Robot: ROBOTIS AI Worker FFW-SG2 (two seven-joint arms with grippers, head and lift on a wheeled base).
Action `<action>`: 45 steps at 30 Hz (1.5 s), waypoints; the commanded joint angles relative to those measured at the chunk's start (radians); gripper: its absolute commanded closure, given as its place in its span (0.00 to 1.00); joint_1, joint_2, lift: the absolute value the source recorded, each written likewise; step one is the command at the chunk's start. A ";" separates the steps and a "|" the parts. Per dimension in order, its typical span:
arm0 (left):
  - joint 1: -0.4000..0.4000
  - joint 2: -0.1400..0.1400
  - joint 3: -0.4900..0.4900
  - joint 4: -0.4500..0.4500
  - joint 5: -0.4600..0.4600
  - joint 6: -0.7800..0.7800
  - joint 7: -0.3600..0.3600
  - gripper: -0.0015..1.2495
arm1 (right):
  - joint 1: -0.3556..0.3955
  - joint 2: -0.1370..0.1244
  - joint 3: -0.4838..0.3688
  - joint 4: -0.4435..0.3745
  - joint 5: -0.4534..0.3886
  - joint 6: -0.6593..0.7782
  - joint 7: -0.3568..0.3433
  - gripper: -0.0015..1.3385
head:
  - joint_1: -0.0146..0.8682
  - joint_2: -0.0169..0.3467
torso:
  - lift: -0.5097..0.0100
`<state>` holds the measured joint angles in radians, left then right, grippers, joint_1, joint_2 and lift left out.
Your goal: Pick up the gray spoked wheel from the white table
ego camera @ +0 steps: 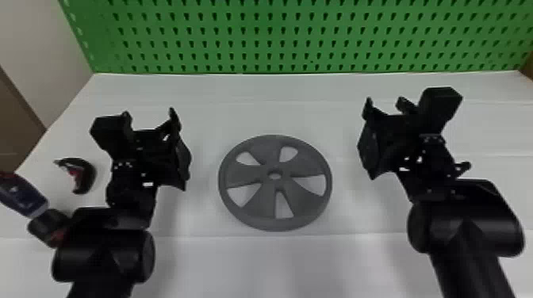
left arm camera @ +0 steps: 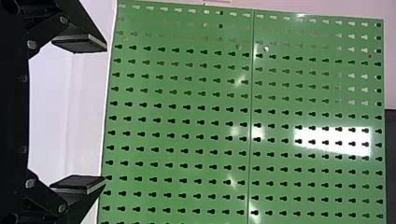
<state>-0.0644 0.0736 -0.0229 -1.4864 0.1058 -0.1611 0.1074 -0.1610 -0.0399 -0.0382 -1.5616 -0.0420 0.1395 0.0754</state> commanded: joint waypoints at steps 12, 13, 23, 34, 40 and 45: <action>0.001 0.000 0.004 0.000 0.000 0.000 0.000 0.21 | 0.000 0.002 0.000 0.000 0.001 0.005 0.000 0.39 | 0.93 0.17 | 0.79; 0.000 0.000 0.001 0.000 0.000 0.002 0.000 0.21 | 0.000 0.002 0.000 0.000 0.001 0.006 0.000 0.39 | 0.93 0.17 | 0.79; 0.000 0.000 0.003 0.000 0.002 0.002 0.000 0.21 | -0.003 0.011 -0.002 0.000 -0.024 0.043 -0.020 0.39 | 0.93 0.17 | 0.79; 0.000 0.000 0.006 0.000 0.005 0.002 0.000 0.21 | -0.017 0.008 0.027 -0.029 -0.033 0.138 -0.109 0.39 | 0.93 0.17 | 0.79; 0.000 0.000 0.006 0.000 0.006 0.006 0.000 0.21 | -0.041 0.000 0.054 -0.106 -0.012 0.253 -0.178 0.39 | 0.93 0.17 | 0.79; 0.000 0.000 0.006 0.000 0.011 0.008 0.000 0.21 | -0.077 -0.009 0.064 -0.149 0.005 0.344 -0.178 0.39 | 0.93 0.17 | 0.79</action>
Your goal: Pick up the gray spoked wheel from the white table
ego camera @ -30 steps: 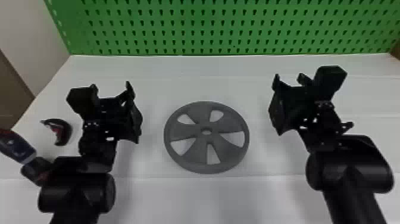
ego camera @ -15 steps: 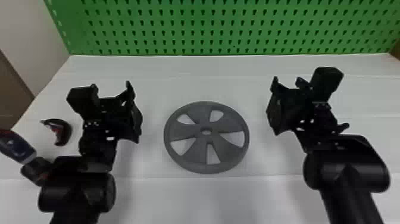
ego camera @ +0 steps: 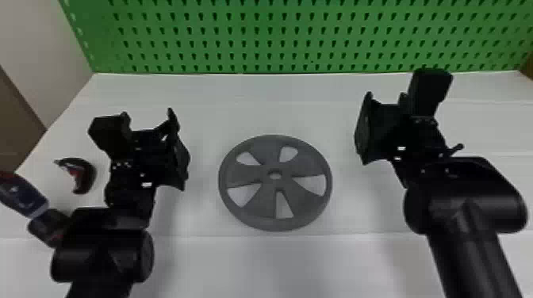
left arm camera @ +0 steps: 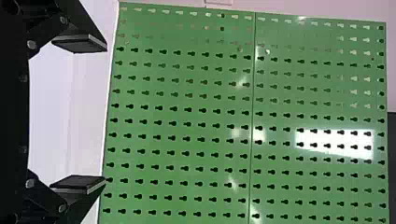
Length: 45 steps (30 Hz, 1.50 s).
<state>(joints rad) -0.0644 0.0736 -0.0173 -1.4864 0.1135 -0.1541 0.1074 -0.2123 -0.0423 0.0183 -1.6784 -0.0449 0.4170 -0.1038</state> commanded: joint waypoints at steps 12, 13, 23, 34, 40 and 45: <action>0.002 0.000 0.000 0.000 0.022 0.004 0.000 0.21 | -0.167 -0.047 0.098 -0.073 0.086 0.375 0.004 0.39 | 0.93 0.17 | 0.79; 0.002 0.000 0.002 0.000 0.022 0.004 0.000 0.21 | -0.179 -0.042 0.097 -0.063 0.086 0.382 0.004 0.39 | 0.93 0.17 | 0.79; 0.002 0.000 0.002 0.000 0.025 0.004 0.000 0.21 | -0.268 -0.064 0.103 0.020 0.026 0.434 0.003 0.39 | 0.93 0.17 | 0.79; 0.003 0.000 0.002 0.000 0.029 0.005 0.000 0.21 | -0.417 -0.059 0.055 0.088 -0.092 0.750 0.003 0.39 | 0.93 0.17 | 0.79; 0.006 0.000 0.003 0.000 0.029 0.010 0.000 0.21 | -0.486 -0.050 0.055 0.171 -0.110 0.895 0.003 0.39 | 0.93 0.17 | 0.79; 0.008 0.003 0.002 0.000 0.026 0.014 0.000 0.21 | -0.545 -0.077 0.054 0.313 -0.230 0.979 0.003 0.39 | 0.93 0.17 | 0.79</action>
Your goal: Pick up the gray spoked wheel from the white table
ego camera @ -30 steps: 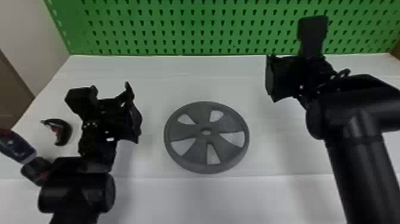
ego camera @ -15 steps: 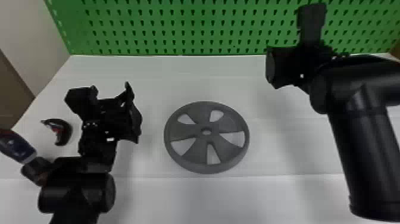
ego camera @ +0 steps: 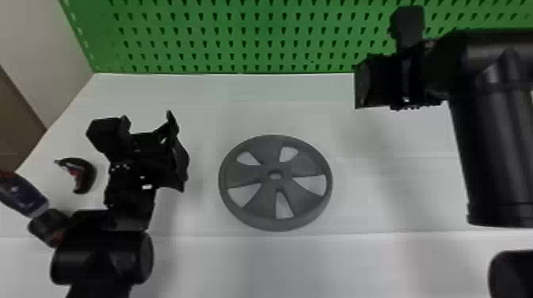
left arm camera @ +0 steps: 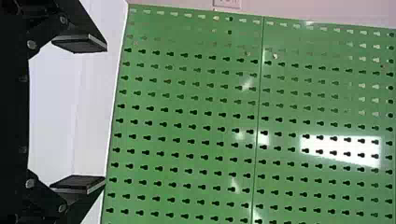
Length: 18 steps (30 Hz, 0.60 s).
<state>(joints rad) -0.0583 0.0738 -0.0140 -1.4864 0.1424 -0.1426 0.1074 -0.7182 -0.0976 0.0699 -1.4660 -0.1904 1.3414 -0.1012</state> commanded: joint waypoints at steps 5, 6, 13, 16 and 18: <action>0.002 0.018 -0.014 0.000 -0.004 0.014 0.000 0.21 | -0.104 -0.074 0.033 0.266 -0.242 0.108 -0.028 0.39 | 0.93 0.17 | 0.79; 0.000 0.024 -0.017 0.000 -0.001 0.015 0.000 0.21 | -0.115 -0.080 0.042 0.291 -0.284 0.114 -0.063 0.39 | 0.93 0.17 | 0.79; -0.011 0.061 -0.049 0.000 0.020 0.023 0.002 0.21 | -0.185 -0.129 0.085 0.529 -0.664 0.113 -0.338 0.39 | 0.93 0.17 | 0.79; -0.012 0.069 -0.057 0.000 0.020 0.025 0.002 0.21 | -0.214 -0.142 0.163 0.592 -0.713 0.099 -0.359 0.39 | 0.93 0.17 | 0.79; -0.014 0.070 -0.058 0.000 0.022 0.026 0.003 0.21 | -0.233 -0.148 0.206 0.630 -0.733 0.094 -0.361 0.39 | 0.93 0.17 | 0.79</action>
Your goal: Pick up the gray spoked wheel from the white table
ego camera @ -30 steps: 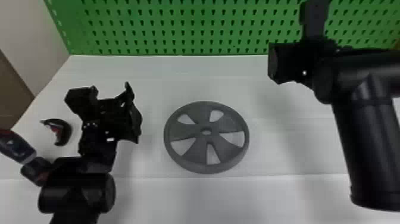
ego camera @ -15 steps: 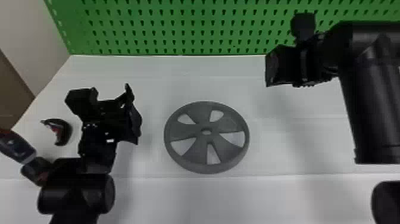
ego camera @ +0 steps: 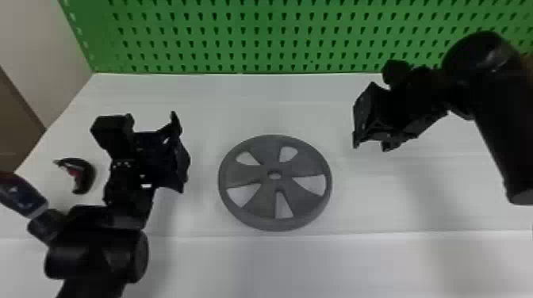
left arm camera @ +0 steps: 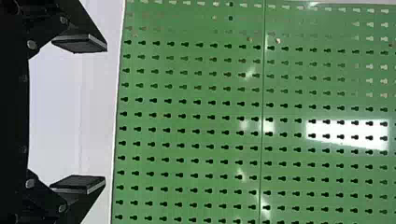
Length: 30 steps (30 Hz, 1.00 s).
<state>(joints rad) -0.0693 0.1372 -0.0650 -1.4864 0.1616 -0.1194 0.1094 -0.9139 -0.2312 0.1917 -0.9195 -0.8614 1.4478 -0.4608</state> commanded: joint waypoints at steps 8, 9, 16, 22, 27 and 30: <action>-0.010 0.016 -0.019 0.000 0.004 0.004 0.006 0.21 | -0.114 -0.034 0.229 0.191 -0.128 -0.001 -0.002 0.39 | 0.93 0.17 | 0.79; -0.010 0.018 -0.021 0.000 0.006 0.006 0.006 0.21 | -0.122 -0.036 0.233 0.203 -0.136 0.005 -0.002 0.39 | 0.93 0.17 | 0.79; -0.015 0.024 -0.030 0.000 0.012 0.012 0.012 0.21 | -0.174 -0.059 0.285 0.271 -0.188 0.014 -0.002 0.39 | 0.93 0.17 | 0.79; -0.021 0.025 -0.035 0.000 0.015 0.014 0.015 0.21 | -0.192 -0.065 0.298 0.304 -0.212 0.014 -0.002 0.39 | 0.93 0.17 | 0.79; -0.026 0.027 -0.036 0.000 0.016 0.015 0.015 0.21 | -0.209 -0.066 0.330 0.317 -0.223 0.014 -0.002 0.39 | 0.93 0.17 | 0.79; -0.026 0.027 -0.038 0.000 0.016 0.015 0.016 0.21 | -0.212 -0.070 0.331 0.327 -0.237 0.014 -0.002 0.39 | 0.93 0.17 | 0.79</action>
<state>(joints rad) -0.0941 0.1639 -0.1013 -1.4864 0.1776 -0.1045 0.1246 -1.1195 -0.2979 0.5158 -0.6042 -1.0839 1.4619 -0.4632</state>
